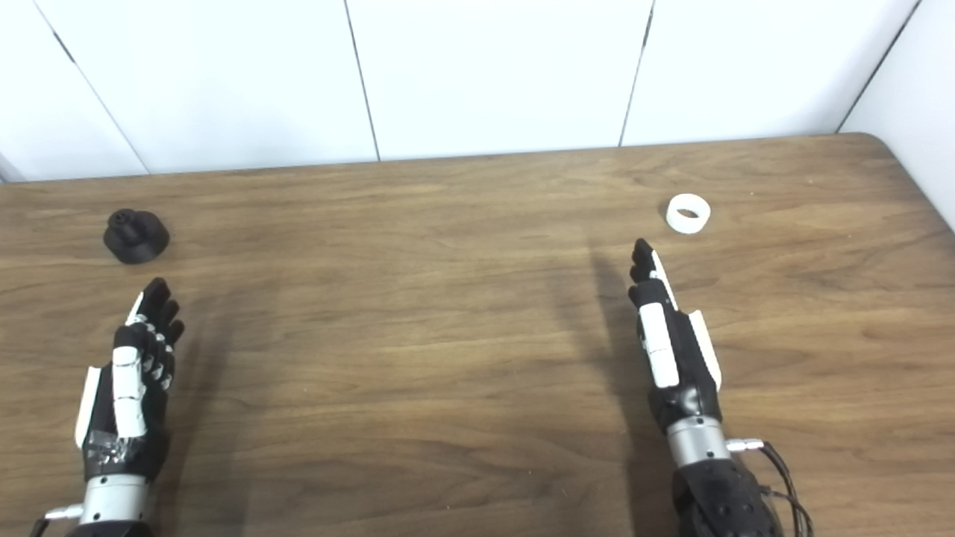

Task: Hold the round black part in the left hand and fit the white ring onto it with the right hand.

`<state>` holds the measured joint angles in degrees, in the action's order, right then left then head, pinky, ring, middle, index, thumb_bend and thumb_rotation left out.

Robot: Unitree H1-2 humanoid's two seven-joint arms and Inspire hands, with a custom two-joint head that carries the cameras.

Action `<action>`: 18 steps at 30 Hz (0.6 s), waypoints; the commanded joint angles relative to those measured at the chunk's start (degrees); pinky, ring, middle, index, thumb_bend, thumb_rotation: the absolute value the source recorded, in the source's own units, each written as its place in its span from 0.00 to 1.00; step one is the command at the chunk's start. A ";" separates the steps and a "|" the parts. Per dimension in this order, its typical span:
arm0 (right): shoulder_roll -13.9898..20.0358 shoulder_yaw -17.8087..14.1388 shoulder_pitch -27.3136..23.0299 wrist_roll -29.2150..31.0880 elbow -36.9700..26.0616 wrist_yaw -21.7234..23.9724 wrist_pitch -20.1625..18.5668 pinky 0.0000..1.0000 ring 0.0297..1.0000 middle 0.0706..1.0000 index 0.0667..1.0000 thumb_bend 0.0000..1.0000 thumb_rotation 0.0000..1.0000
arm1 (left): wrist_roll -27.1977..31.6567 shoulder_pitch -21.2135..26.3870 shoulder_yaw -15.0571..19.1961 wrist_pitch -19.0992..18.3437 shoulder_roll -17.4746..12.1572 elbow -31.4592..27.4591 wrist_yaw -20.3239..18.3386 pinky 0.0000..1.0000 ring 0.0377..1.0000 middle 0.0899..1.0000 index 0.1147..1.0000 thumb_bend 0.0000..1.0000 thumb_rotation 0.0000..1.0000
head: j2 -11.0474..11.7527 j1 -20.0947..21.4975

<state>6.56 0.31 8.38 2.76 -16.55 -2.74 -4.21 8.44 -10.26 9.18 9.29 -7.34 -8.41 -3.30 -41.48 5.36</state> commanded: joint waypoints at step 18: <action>-1.52 -0.38 -0.06 -0.51 -2.50 -0.14 0.13 1.00 1.00 1.00 0.98 0.62 1.00 | -0.89 -0.78 -0.17 1.38 -0.38 0.64 -0.15 1.00 1.00 1.00 0.97 0.47 0.98 | 0.95 -3.44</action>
<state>6.58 0.26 8.39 2.60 -17.35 -2.75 -4.79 8.20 -10.32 9.12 9.29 -7.37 -8.41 -3.32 -40.52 1.86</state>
